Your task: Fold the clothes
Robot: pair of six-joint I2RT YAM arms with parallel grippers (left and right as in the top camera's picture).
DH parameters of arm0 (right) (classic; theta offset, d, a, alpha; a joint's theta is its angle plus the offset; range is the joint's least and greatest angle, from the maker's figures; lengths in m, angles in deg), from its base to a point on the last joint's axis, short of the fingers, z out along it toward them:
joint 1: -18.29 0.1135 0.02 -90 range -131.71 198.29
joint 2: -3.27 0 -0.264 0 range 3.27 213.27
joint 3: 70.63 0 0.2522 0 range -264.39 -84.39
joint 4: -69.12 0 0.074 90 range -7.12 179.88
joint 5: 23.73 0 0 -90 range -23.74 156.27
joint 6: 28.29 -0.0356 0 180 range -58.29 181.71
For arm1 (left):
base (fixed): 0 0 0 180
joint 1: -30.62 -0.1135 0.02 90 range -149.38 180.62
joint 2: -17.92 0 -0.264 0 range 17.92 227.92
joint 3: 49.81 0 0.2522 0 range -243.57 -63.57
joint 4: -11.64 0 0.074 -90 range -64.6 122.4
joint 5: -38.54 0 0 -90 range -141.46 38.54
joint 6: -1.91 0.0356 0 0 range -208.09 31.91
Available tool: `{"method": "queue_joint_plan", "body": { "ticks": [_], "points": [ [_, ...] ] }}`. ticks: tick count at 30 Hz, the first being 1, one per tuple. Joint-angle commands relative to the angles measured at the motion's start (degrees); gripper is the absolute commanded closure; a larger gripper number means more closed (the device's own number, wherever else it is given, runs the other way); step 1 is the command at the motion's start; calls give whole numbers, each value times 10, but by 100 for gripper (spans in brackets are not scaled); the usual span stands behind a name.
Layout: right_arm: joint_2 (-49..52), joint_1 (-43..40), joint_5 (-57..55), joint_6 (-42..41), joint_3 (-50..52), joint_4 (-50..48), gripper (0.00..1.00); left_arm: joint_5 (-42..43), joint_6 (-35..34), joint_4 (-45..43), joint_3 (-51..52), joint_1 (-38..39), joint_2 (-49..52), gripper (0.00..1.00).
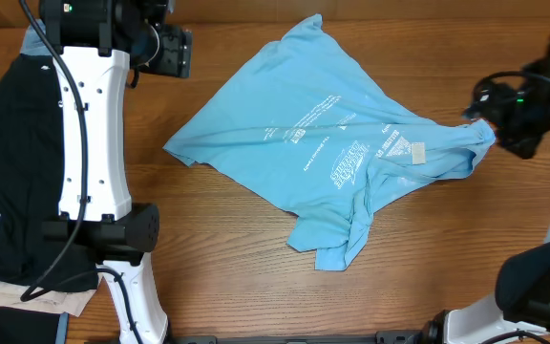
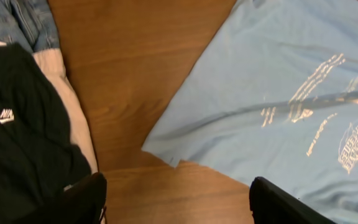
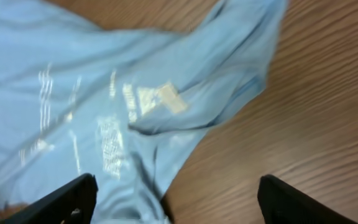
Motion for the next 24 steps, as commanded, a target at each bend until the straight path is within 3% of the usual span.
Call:
{"method": "queue_joint_plan", "body": {
  "ticks": [1, 7, 11, 15, 24],
  "points": [
    [-5, 45, 7, 10, 6, 14, 16, 20, -7, 13, -2, 5, 5, 22],
    [-5, 151, -26, 1, 23, 35, 23, 38, -25, 14, -2, 5, 5, 18],
    [-5, 198, -81, -40, 62, 33, 22, 38, -27, 15, -2, 5, 5, 12],
    [-5, 206, -71, -61, 140, -11, 22, 45, -29, 15, -1, 5, 5, 7],
    [-5, 207, -71, -96, 285, -132, 25, 68, -26, 13, 22, 6, 5, 3]
  ]
}}
